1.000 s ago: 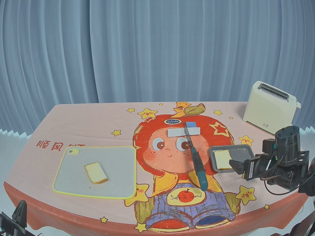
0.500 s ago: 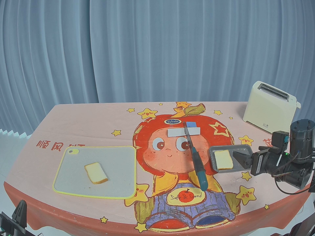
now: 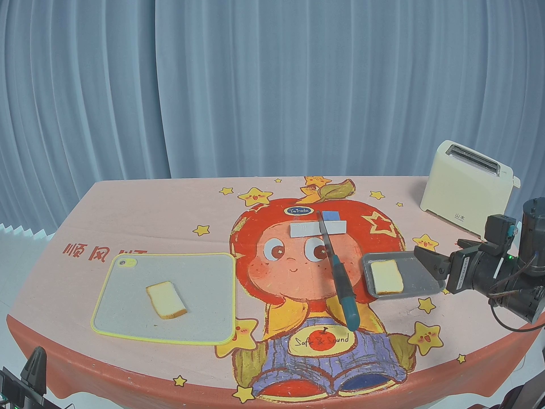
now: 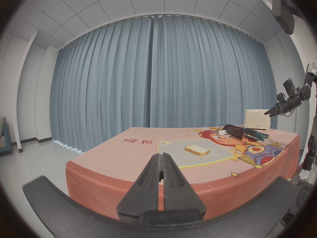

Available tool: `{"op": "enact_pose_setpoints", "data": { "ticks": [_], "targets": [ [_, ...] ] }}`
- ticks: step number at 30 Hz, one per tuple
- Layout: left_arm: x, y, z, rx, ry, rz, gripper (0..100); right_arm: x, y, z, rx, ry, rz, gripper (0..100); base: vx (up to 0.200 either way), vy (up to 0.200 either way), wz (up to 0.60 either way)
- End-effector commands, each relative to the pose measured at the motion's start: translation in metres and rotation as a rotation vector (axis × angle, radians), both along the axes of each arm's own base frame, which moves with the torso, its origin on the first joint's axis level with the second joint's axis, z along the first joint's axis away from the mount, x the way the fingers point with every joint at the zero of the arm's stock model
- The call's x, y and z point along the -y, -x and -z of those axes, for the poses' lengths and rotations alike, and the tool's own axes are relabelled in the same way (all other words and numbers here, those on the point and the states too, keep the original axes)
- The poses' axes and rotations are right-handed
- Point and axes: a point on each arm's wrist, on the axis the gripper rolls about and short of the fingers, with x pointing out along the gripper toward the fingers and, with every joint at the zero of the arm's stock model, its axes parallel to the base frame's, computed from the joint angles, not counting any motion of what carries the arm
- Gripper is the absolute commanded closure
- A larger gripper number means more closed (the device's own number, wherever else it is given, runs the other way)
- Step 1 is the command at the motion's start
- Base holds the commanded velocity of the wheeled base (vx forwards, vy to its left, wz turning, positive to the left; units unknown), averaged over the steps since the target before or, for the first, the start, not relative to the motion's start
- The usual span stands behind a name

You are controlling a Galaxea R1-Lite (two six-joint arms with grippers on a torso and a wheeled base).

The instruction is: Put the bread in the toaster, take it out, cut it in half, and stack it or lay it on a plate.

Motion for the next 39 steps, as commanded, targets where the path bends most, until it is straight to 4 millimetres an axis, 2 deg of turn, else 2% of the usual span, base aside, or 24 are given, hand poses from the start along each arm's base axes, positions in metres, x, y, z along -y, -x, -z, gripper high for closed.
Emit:
{"op": "enact_pose_setpoints", "data": {
  "ticks": [1, 11, 28, 32, 35, 39],
  "targets": [
    [0.0, 0.0, 0.005, -0.006, 0.001, 0.0, 100, 0.002, 0.002, -0.004, 0.021, -0.002, 0.004, 0, 0.0, 0.0, 0.0],
    [0.0, 0.0, 0.005, -0.001, -0.002, 0.003, 100, 0.009, 0.013, -0.011, 0.065, 0.014, -0.01, 0, 0.0, 0.0, 0.0],
    [0.0, 0.0, 0.004, 0.003, -0.002, -0.008, 100, 0.014, 0.017, -0.014, 0.089, 0.016, 0.013, 0, 0.0, 0.0, 0.0],
    [0.0, 0.0, 0.004, 0.002, -0.005, -0.006, 100, 0.019, 0.022, -0.015, 0.107, 0.019, 0.048, 0, 0.0, 0.0, 0.0],
    [0.0, 0.0, 0.004, 0.003, -0.008, -0.006, 100, 0.025, 0.03, -0.025, 0.154, -0.007, 0.066, 0, 0.0, 0.0, 0.0],
    [0.0, 0.0, 0.004, 0.003, -0.007, -0.005, 100, 0.038, 0.029, -0.029, 0.173, -0.007, 0.138, 0, 0.0, 0.0, 0.0]
  ]
}}
